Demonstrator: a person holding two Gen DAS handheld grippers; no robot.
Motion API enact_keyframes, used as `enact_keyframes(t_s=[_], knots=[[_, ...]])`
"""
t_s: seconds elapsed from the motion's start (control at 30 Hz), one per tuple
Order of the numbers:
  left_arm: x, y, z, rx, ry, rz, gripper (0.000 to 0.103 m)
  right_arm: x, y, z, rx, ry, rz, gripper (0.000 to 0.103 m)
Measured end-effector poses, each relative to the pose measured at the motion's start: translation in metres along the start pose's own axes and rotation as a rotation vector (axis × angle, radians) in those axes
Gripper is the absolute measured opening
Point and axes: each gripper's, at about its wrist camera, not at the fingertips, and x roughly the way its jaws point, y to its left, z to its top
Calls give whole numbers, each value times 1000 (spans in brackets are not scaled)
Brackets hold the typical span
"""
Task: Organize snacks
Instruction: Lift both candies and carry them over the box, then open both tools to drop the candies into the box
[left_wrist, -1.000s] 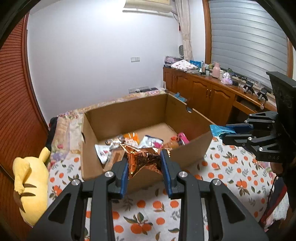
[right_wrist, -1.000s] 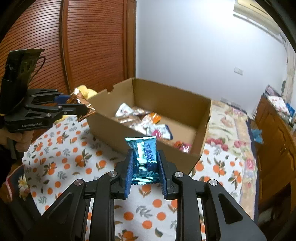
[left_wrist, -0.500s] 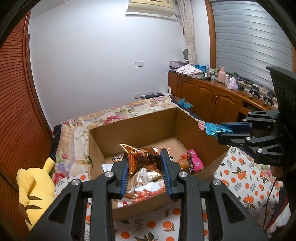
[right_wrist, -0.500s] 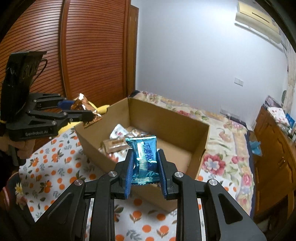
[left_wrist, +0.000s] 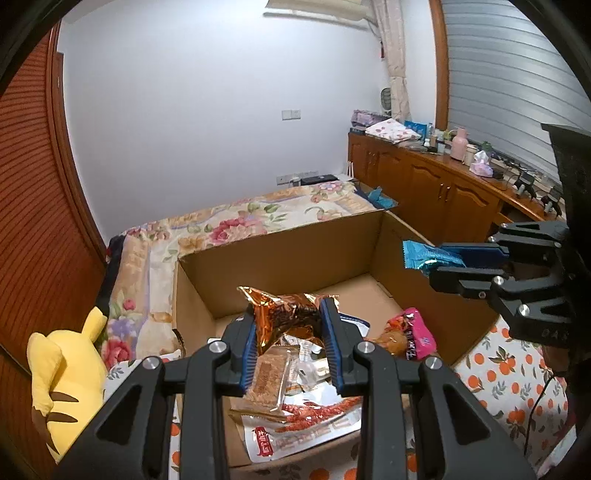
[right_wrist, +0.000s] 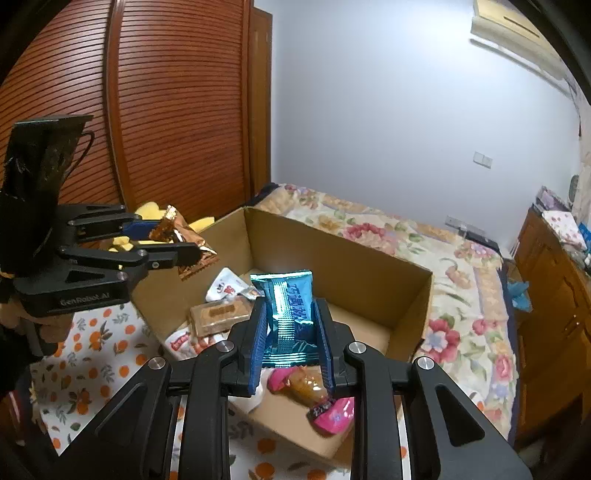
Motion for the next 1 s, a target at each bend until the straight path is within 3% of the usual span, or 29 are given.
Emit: enact_keyframes(t_s=[0.5,1.0], knots=[[29,13,-5,-63,68,45,30,58,8,-3,62,72,53,24],[38,17,-10,-74,96,52,36,79,7,-7,100,114,39,25]])
